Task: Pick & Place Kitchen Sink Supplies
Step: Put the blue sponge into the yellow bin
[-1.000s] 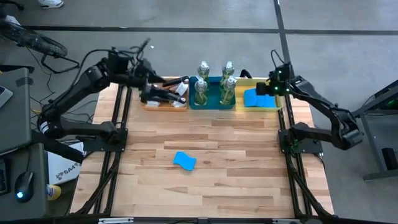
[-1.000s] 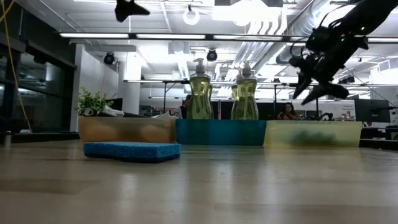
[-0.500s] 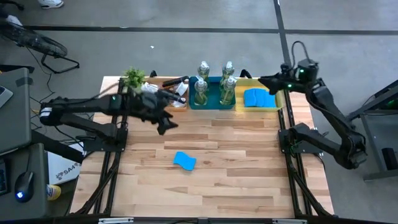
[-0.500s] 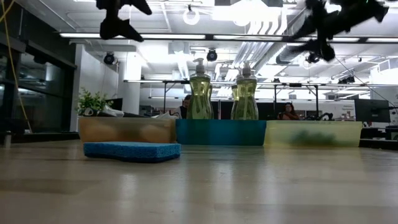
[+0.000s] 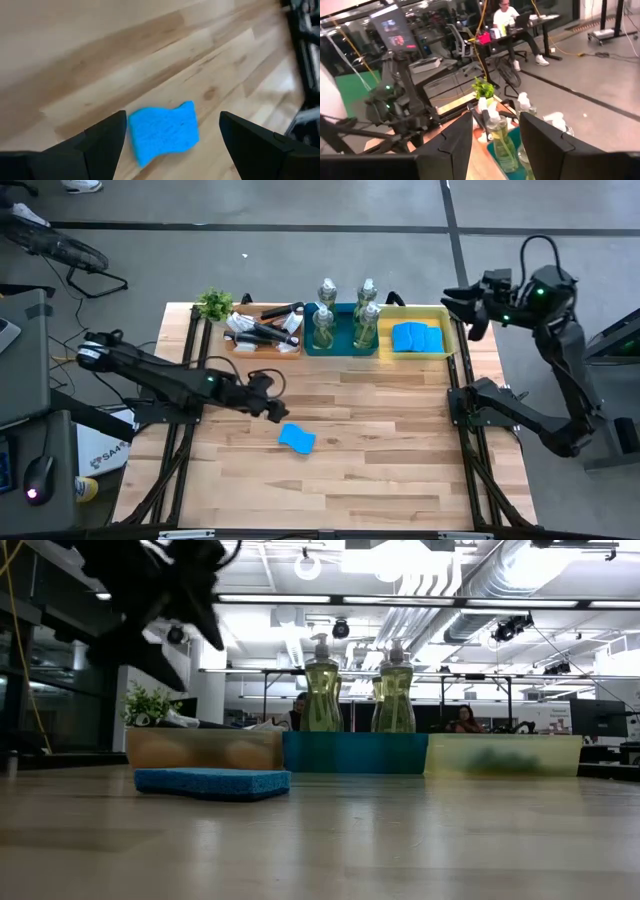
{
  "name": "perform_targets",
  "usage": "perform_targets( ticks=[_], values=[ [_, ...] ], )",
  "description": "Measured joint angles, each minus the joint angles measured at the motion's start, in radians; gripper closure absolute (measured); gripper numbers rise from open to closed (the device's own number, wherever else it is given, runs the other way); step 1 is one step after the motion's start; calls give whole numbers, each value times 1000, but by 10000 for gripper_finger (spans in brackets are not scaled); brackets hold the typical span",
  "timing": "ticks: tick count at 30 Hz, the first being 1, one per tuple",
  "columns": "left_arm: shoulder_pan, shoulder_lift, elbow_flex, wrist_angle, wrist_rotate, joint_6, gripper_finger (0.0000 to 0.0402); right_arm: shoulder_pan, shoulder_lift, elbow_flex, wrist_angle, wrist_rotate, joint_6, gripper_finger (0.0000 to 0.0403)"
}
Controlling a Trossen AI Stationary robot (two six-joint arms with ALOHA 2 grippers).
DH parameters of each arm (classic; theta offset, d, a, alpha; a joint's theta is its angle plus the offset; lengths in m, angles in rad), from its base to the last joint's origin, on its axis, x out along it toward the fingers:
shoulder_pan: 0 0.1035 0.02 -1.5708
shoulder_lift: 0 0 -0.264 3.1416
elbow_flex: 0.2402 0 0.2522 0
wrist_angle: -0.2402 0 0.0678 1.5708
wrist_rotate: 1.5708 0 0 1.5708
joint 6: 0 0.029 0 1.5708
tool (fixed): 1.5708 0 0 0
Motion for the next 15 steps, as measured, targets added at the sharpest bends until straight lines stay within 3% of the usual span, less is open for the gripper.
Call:
perform_targets(
  ticks=[5,15],
  values=[
    [4,118,2,58,69,-145,87,26,-5,48,-76,4,-24,245],
    [4,309,61,77,250,-190,87,58,-12,46,-141,5,-41,246]
  ],
)
